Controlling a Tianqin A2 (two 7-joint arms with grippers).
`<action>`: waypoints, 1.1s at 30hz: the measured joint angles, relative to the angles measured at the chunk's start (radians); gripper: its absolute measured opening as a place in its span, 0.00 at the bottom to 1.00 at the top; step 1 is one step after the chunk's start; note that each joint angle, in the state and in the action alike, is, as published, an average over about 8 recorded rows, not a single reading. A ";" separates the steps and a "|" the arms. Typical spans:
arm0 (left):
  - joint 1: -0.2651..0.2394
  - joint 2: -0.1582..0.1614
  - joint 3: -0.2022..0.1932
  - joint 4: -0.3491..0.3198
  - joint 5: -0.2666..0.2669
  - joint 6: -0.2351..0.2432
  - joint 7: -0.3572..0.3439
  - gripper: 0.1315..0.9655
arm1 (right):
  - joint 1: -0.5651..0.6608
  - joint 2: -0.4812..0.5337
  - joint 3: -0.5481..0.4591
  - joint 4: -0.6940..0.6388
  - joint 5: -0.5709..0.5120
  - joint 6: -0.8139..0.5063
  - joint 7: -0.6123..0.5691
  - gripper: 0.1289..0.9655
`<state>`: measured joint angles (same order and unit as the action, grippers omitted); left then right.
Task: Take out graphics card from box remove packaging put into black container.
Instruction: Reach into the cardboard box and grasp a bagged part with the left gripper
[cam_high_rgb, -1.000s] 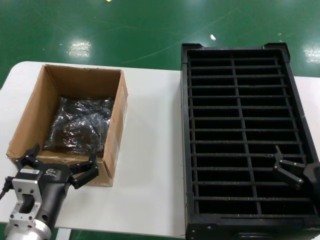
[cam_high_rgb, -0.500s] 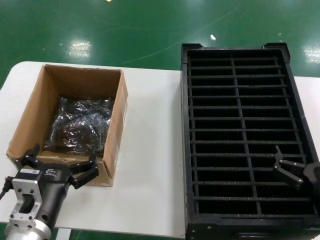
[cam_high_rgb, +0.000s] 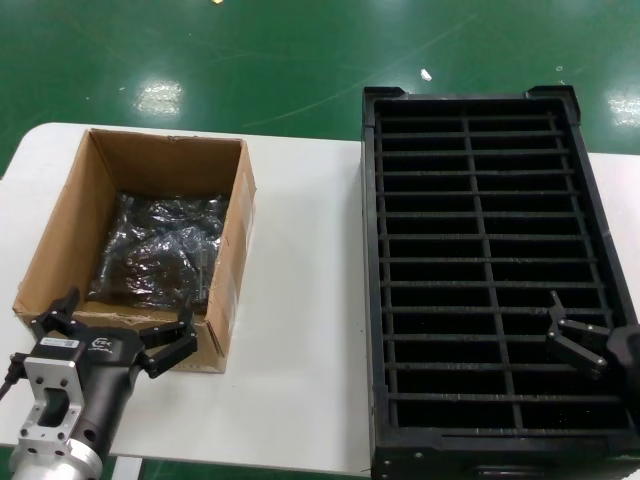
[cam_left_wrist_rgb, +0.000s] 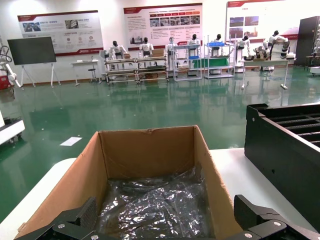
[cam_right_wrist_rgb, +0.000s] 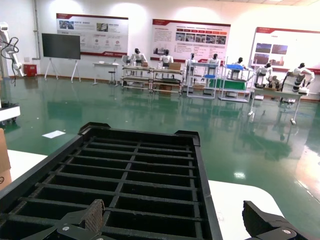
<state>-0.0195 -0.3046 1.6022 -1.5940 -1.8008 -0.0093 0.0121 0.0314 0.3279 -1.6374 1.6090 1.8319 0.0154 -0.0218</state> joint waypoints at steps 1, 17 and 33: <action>0.000 0.000 0.000 0.000 0.000 0.000 0.000 1.00 | 0.000 0.000 0.000 0.000 0.000 0.000 0.000 1.00; 0.000 0.000 0.000 0.000 0.000 0.000 0.000 1.00 | 0.000 0.000 0.000 0.000 0.000 0.000 0.000 1.00; 0.000 -0.005 0.002 -0.007 -0.002 -0.006 0.001 1.00 | 0.000 0.000 0.000 0.000 0.000 0.000 0.000 1.00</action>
<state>-0.0194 -0.3094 1.6046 -1.6013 -1.8028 -0.0155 0.0133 0.0314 0.3279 -1.6374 1.6090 1.8319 0.0154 -0.0218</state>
